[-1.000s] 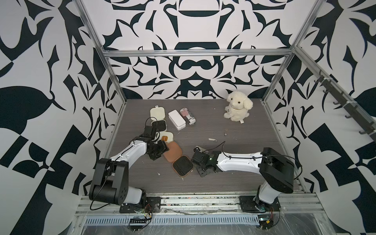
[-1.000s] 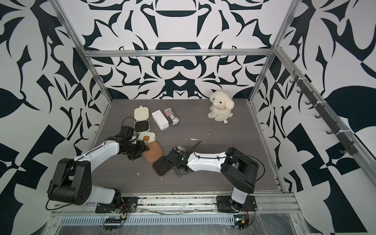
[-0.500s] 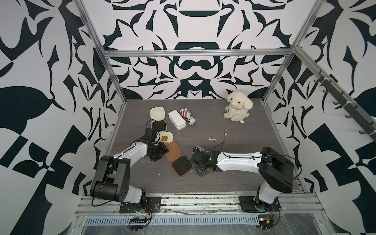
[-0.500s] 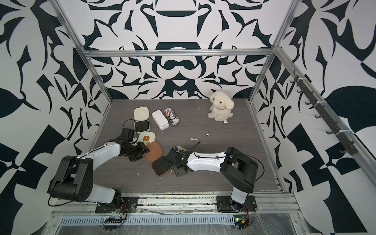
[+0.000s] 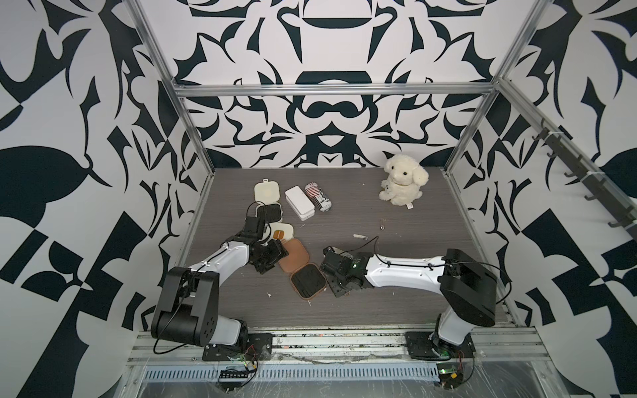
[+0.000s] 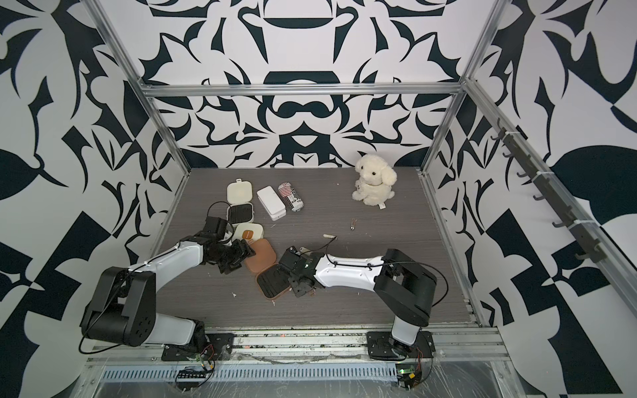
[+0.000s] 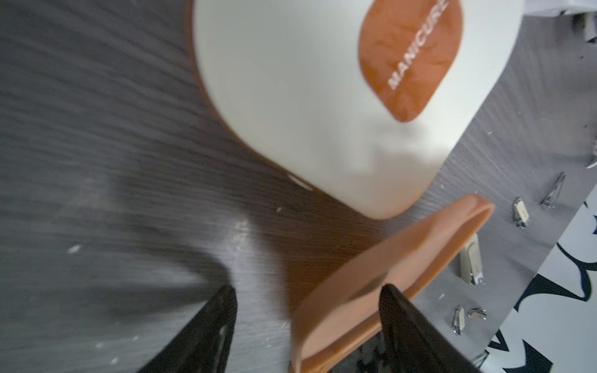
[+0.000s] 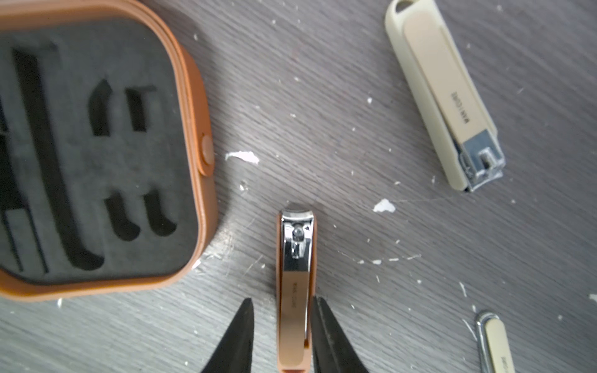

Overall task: Organize nail clipper sets
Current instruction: Adjust the storage box at the center of the board.

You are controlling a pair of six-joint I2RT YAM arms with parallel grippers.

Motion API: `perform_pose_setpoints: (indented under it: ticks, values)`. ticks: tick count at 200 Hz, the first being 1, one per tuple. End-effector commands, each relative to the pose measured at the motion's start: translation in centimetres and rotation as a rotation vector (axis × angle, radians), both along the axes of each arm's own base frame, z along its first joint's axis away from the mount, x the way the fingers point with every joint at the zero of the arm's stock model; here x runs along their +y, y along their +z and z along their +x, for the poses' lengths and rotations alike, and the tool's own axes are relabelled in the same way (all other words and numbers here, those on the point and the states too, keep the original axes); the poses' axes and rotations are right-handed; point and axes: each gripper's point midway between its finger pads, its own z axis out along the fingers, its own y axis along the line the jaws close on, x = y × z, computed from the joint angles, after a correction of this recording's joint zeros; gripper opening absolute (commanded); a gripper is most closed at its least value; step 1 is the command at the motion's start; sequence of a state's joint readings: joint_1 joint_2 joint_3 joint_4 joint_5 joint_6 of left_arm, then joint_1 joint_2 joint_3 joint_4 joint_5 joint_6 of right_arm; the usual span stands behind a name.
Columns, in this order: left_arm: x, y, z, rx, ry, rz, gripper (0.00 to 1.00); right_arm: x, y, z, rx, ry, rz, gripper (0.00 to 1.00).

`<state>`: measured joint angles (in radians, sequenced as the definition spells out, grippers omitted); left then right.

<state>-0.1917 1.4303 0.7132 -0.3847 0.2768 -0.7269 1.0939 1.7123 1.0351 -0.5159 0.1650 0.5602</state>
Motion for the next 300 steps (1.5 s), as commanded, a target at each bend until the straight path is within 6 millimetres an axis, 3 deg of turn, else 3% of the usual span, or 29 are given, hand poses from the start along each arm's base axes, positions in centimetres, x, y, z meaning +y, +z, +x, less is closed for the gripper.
perform_pose_setpoints:
  ticks: [1, 34, 52, 57, 90, 139, 218, 248, 272, 300]
  values:
    - [-0.4, 1.6, 1.9, -0.056, -0.008, -0.022, 0.76, 0.3, 0.8, 0.4, -0.020, 0.000, 0.000, 0.35]
    - [-0.3, 4.0, 4.0, -0.141, 0.015, -0.033, 0.81, 0.3, 1.1, 0.3, -0.023, -0.009, 0.012, 0.35]
    - [0.7, 3.6, 4.4, -0.124, 0.044, -0.039, 0.84, 0.3, 1.4, 0.3, -0.027, -0.011, 0.018, 0.35]
    - [0.9, 3.4, 4.4, -0.115, 0.052, -0.048, 0.89, 0.3, 1.4, 0.3, -0.025, -0.010, 0.017, 0.35]
    - [1.7, 2.5, 4.7, -0.095, 0.090, -0.112, 0.93, -0.1, 1.8, 0.9, -0.063, -0.021, 0.005, 0.35]
    - [0.6, 2.2, 6.3, -0.098, 0.111, -0.216, 0.93, 0.1, 1.7, 1.0, -0.060, -0.029, 0.010, 0.35]
    - [-0.7, 2.1, 10.9, -0.135, 0.154, -0.340, 0.92, -0.2, 2.0, 1.2, -0.075, -0.056, 0.016, 0.36]
    - [-1.0, 3.0, 12.5, -0.166, 0.159, -0.366, 0.91, -0.3, 2.1, 1.2, -0.075, -0.067, 0.015, 0.37]
    - [-0.6, 3.5, 12.3, -0.162, 0.148, -0.334, 0.90, -0.2, 2.4, 1.3, -0.068, -0.078, 0.010, 0.37]
    - [1.4, 4.0, 9.8, -0.133, 0.145, -0.171, 0.89, 0.1, 2.5, 1.3, -0.052, -0.087, 0.004, 0.37]
